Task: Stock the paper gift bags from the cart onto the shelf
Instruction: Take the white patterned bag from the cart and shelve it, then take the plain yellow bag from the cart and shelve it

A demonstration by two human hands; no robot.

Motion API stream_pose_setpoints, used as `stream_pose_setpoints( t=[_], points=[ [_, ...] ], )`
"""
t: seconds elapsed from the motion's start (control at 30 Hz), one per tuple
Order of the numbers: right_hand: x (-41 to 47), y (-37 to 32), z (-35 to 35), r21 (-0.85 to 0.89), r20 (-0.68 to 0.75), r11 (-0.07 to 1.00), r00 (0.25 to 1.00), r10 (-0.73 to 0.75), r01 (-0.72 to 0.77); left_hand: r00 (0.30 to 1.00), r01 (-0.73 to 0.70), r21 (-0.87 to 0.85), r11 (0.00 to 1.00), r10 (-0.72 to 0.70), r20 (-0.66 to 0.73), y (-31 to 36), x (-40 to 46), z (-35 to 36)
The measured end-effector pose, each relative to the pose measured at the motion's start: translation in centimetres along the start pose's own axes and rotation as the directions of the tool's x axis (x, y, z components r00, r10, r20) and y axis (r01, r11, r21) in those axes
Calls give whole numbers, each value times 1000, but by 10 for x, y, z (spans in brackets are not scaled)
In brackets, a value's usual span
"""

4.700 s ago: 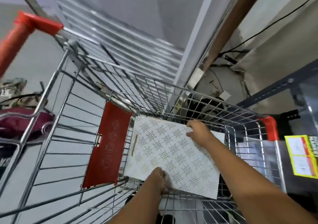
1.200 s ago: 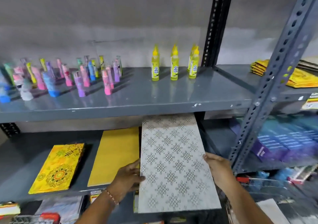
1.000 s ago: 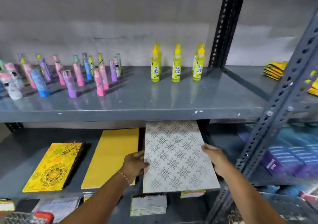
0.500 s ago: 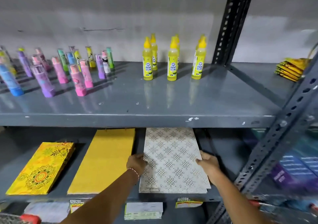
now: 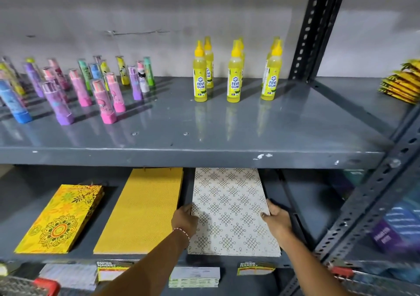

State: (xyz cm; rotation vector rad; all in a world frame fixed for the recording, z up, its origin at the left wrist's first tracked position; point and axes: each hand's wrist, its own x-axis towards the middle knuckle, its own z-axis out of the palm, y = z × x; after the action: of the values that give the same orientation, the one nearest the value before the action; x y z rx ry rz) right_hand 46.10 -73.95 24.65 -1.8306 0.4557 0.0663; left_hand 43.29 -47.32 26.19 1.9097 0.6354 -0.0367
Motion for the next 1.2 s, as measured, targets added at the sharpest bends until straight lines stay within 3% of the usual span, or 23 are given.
stream_pose_setpoints(
  t=[0.2, 0.3, 0.4, 0.57, 0.7, 0.77, 0.87, 0.97, 1.1, 1.2],
  points=[
    [-10, -8, 1, -44, -20, 999, 1000, 13, -14, 1000, 5, -94, 996, -4, 11, -1, -2, 1],
    [-29, -37, -2, -144, -91, 988, 993, -72, 59, 997, 74, -327, 942, -75, 7, 11, -14, -10],
    [-50, -71, 9, -88, -77, 974, 974, -215, 208, 993, 112, -624, 773, -113, 38, 12, -34, -53],
    [-115, -119, 88, 212, 252, 926, 898, -360, 312, 987, 83, -861, 501, -161, 1, -27, -86, -173],
    [-169, -146, 192, 232, 613, 929, 698, -370, 288, 934, -79, -916, 392, -292, -206, -92, -121, -268],
    [-206, -156, 260, 205, 747, 933, 568, -345, 296, 868, -173, -906, 386, -375, -325, -139, -144, -319],
    [-259, -160, 350, 150, 872, 924, 393, -292, 352, 747, -247, -920, 304, -546, -380, -204, -177, -376],
    [-320, -144, 450, 61, 958, 892, 224, -179, 449, 614, -289, -939, 187, -716, -332, -282, -206, -420],
    [-388, -96, 564, -75, 996, 803, 82, 32, 592, 482, -328, -944, 23, -856, -189, -375, -214, -439],
    [-425, -50, 628, -182, 974, 705, 29, 224, 686, 413, -309, -944, -112, -910, -27, -428, -206, -438]
  ],
)
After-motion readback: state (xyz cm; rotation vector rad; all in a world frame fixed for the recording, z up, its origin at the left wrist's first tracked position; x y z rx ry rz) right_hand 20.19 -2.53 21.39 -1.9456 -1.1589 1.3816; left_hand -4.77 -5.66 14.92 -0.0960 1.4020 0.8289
